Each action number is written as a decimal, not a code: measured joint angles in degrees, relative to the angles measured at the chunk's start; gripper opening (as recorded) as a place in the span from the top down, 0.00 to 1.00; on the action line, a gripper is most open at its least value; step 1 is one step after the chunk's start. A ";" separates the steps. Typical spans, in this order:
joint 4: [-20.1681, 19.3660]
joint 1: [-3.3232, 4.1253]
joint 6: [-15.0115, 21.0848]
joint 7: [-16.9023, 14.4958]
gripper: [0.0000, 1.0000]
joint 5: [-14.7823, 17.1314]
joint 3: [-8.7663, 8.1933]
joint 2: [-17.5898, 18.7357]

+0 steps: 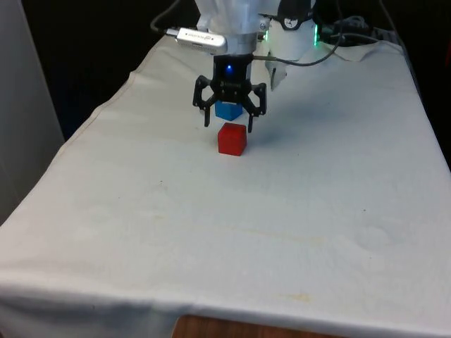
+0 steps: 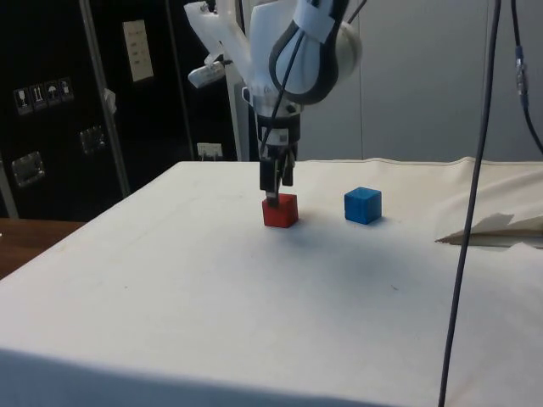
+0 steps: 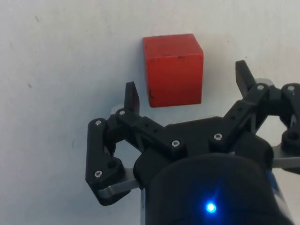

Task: Stack the two cubes.

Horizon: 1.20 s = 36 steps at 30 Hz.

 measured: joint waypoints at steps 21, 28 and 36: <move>0.06 0.00 2.69 0.00 0.99 0.00 -0.17 2.06; 0.06 0.00 2.69 0.00 0.99 0.00 -0.17 2.06; 0.06 0.00 1.95 0.63 0.99 0.06 -0.34 0.57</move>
